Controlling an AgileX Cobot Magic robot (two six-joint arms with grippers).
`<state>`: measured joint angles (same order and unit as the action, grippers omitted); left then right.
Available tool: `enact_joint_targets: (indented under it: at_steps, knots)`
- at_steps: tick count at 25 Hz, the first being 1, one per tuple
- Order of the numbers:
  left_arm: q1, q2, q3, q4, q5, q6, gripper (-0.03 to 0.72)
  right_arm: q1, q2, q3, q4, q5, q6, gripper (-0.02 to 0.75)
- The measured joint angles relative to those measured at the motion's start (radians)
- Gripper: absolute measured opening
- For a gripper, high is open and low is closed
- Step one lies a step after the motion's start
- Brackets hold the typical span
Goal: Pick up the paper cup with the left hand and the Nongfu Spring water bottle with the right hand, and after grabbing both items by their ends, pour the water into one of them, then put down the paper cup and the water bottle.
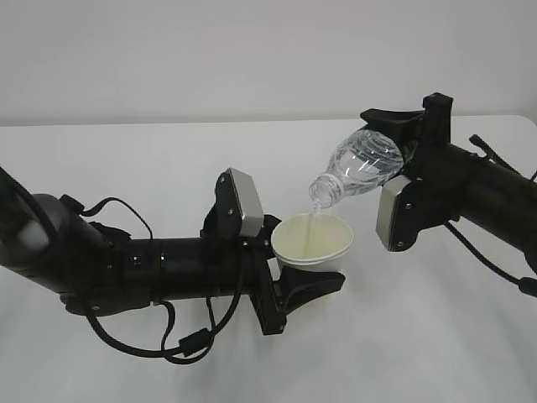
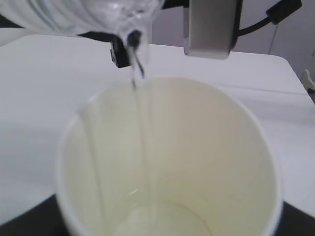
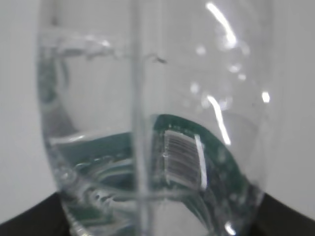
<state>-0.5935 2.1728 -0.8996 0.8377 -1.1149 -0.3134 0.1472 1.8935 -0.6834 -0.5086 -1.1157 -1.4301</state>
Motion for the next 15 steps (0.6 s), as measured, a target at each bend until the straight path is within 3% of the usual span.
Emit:
enact_joint_targets:
  at_steps: [15]
  knots:
    - [0.0,0.0,0.0,0.0,0.0,0.0,0.445,0.0,0.0,0.0,0.0,0.0,-0.004,0.428]
